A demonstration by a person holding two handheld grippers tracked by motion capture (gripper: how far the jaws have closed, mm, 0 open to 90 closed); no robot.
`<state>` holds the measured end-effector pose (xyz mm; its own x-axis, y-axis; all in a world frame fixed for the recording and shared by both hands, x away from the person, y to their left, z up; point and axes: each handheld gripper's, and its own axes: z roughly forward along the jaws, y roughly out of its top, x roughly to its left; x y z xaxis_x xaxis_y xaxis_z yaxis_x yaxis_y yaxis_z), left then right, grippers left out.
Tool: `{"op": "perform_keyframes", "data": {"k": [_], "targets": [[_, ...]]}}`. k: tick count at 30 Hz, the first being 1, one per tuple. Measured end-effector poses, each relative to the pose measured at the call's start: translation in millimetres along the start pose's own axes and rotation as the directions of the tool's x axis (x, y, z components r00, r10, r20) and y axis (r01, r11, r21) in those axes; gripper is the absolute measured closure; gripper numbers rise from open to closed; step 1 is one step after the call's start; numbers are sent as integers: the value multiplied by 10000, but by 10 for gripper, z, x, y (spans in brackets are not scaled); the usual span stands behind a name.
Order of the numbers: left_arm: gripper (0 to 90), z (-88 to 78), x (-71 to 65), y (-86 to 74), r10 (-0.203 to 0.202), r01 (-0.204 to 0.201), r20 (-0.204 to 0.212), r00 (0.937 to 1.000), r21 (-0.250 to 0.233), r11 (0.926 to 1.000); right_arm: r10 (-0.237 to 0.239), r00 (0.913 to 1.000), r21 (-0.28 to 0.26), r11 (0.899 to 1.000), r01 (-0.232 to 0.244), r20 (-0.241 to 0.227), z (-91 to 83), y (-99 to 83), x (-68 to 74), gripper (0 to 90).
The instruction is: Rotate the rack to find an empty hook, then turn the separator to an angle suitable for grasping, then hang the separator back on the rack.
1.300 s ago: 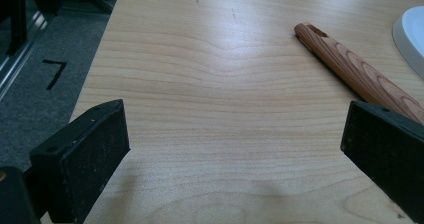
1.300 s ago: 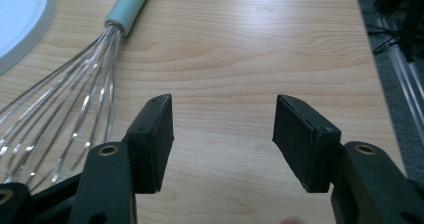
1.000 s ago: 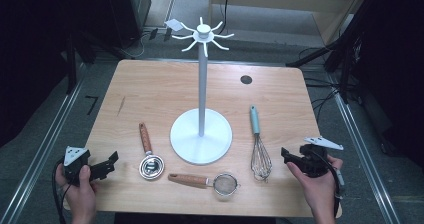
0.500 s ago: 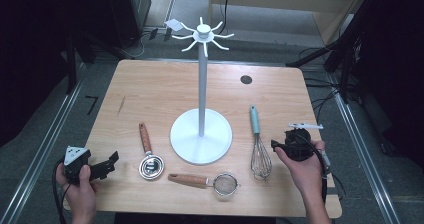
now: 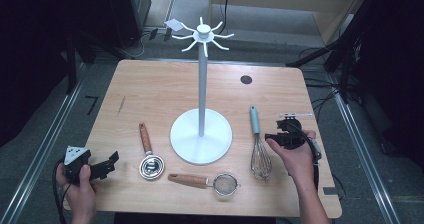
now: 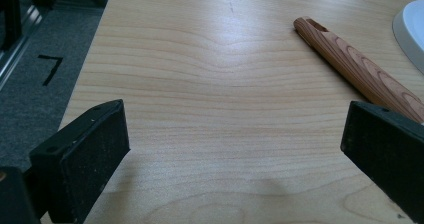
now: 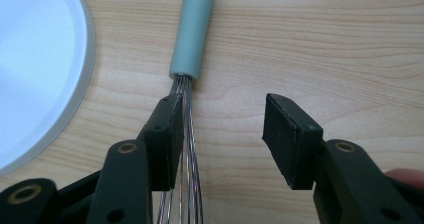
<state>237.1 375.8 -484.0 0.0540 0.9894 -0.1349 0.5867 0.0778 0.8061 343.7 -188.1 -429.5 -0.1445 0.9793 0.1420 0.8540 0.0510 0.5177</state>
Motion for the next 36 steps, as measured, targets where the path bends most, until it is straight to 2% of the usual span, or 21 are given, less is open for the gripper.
{"op": "perform_keyframes", "data": {"k": [3, 8, 14, 19, 22, 28, 29, 30, 31, 34, 36], "targets": [[0, 2, 0, 1, -37, 37, 5, 10000, 18, 10000, -44, 10000, 209, 9998, 45, -62, 56, 57, 25, 482], [0, 7, -4, 2, -44, 44, -13, 10000, 40, 10000, -271, 9996, 348, 9990, 268, 85, 98, 124, 90, 508], [0, 4, -3, 2, -36, 36, 27, 10000, 46, 10000, -66, 9989, 405, 9991, 85, -454, 120, 271, 127, 550], [0, 7, -1, 2, -41, 41, 50, 10000, 43, 10000, -235, 9996, 690, 9973, 247, -178, 197, 361, 194, 569], [0, 6, 1, 2, -47, 47, 69, 10000, 43, 10000, -429, 9991, 1070, 9933, 430, -36, 267, 393, 207, 621], [0, 10, 1, 2, -69, 68, 83, 9999, 37, 10000, -118, 9998, 1212, 9925, 138, -173, 339, 452, 190, 605], [0, 12, 1, 3, -76, 76, 85, 9999, 41, 10000, -35, 9998, 1381, 9904, 63, -202, 353, 471, 198, 624], [0, 12, 1, 3, -76, 76, 85, 9999, 41, 10000, -35, 9998, 1381, 9904, 63, -202, 353, 471, 198, 624], [0, 11, 2, 4, -91, 90, 137, 9999, 14, 10000, -186, 9997, 1526, 9881, 206, -144, 362, 488, 219, 668], [0, 15, -2, 5, -63, 63, 121, 9999, 21, 10000, -205, 9998, 1456, 9891, 199, 26, 367, 505, 241, 688], [0, 10, -1, 4, -67, 66, 124, 9999, 19, 10000, -132, 9999, 1619, 9867, 143, -82, 378, 515, 260, 689]]}}
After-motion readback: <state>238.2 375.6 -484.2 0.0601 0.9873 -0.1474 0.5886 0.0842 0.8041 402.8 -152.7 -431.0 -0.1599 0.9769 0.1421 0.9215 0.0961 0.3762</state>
